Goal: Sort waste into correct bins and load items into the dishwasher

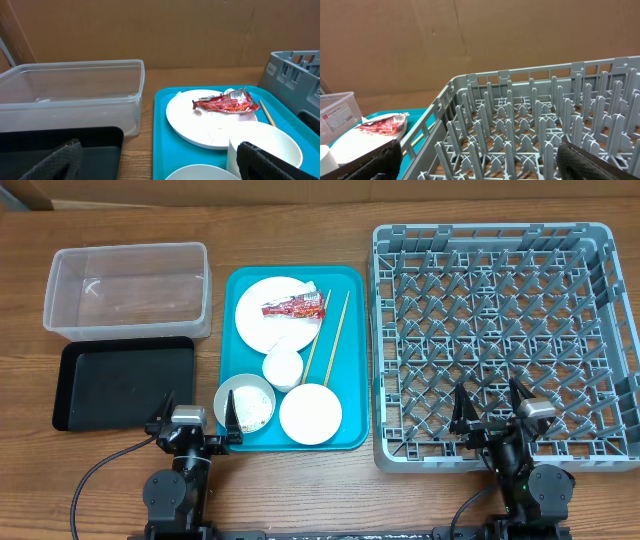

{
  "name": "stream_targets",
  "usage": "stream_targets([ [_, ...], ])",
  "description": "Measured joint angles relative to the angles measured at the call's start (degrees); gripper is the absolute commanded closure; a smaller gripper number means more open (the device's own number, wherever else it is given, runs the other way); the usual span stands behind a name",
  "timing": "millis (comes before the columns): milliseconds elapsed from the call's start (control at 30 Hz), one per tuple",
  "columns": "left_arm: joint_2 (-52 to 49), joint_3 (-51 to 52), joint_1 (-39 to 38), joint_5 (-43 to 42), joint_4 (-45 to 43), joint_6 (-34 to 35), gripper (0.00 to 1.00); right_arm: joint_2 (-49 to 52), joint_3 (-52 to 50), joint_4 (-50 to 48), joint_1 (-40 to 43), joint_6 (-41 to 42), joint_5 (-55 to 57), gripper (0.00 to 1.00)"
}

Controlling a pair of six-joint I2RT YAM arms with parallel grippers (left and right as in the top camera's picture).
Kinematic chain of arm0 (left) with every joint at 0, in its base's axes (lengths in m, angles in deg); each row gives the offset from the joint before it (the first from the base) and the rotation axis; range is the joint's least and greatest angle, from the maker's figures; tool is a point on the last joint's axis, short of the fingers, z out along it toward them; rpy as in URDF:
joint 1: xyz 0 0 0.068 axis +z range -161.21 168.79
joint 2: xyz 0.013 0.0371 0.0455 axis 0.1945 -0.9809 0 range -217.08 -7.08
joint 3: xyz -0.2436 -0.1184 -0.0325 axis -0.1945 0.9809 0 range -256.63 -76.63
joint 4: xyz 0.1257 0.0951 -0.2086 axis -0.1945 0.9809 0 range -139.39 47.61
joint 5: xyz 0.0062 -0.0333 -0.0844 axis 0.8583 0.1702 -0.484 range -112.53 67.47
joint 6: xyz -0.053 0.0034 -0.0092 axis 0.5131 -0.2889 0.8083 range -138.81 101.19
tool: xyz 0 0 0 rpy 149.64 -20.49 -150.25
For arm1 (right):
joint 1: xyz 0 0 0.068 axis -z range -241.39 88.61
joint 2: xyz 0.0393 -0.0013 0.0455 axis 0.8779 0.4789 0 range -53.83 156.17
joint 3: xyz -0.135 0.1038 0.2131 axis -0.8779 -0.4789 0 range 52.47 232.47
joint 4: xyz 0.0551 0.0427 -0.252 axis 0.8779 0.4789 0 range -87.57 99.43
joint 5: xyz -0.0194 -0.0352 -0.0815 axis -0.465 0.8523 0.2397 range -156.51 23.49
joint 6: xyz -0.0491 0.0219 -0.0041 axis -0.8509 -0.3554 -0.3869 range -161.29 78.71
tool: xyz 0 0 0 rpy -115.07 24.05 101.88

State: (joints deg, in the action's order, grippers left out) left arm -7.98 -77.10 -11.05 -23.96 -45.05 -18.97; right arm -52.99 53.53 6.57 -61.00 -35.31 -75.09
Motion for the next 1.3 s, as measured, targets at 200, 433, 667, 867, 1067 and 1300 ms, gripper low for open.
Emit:
stream_targets([
  [200,0.0,0.0,0.0,0.0,0.0,0.0,0.00,0.0,0.0,0.0,0.0,0.0,1.5,0.00],
  [433,0.0,0.0,0.0,0.2,0.0,0.0,0.00,0.0,0.0,0.3,0.0,0.0,2.9,0.00],
  [667,0.0,0.0,0.0,-0.7,-0.2,0.0,0.00,0.0,0.0,-1.0,0.0,0.0,3.0,0.00],
  [867,0.0,0.0,0.0,-6.2,-2.8,0.0,0.00,0.0,0.0,-2.0,0.0,0.0,2.0,0.00],
  [1067,0.0,-0.4,0.0,-10.6,-2.9,1.5,0.00,0.0,0.2,-1.9,0.0,0.0,0.5,0.00],
  [1300,-2.7,-11.6,0.0,-12.4,4.1,1.2,0.00,0.5,9.9,3.1,0.0,0.0,-0.2,0.00],
])
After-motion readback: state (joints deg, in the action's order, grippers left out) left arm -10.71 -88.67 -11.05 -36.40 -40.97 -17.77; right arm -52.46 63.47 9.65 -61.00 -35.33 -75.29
